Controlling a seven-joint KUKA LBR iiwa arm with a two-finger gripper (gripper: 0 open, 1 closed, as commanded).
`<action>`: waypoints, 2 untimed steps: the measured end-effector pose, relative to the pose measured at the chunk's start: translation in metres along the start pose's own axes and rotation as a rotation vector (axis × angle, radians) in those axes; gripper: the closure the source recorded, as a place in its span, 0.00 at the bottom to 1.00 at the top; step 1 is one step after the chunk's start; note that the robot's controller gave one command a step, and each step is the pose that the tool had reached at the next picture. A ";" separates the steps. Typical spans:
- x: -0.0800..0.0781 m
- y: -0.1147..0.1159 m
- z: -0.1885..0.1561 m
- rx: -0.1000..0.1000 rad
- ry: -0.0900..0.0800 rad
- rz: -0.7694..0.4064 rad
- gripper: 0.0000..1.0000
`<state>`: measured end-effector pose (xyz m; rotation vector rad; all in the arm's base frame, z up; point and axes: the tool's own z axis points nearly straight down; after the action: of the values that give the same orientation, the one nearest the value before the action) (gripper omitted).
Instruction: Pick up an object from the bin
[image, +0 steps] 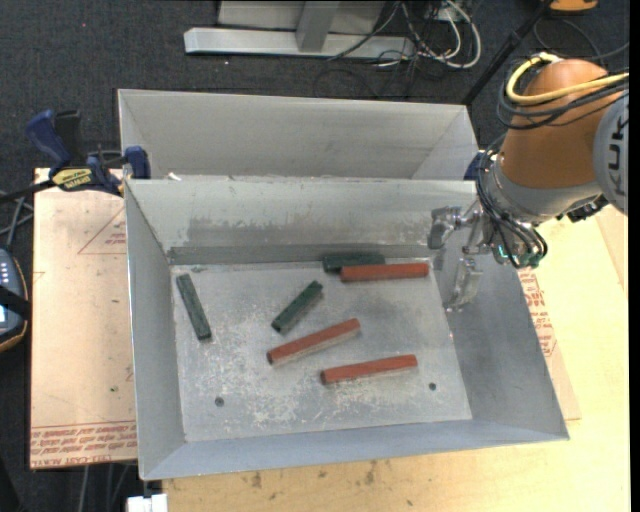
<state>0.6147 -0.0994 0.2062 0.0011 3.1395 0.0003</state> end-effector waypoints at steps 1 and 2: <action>-0.018 0.047 0.052 0.001 -0.008 -0.027 0.00; -0.005 0.007 0.135 0.000 0.000 -0.005 1.00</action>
Offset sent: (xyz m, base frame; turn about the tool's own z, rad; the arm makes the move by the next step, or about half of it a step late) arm 0.0047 0.0070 -0.1345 -0.0053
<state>0.6200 -0.0920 0.0716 -0.0068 3.1393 0.0009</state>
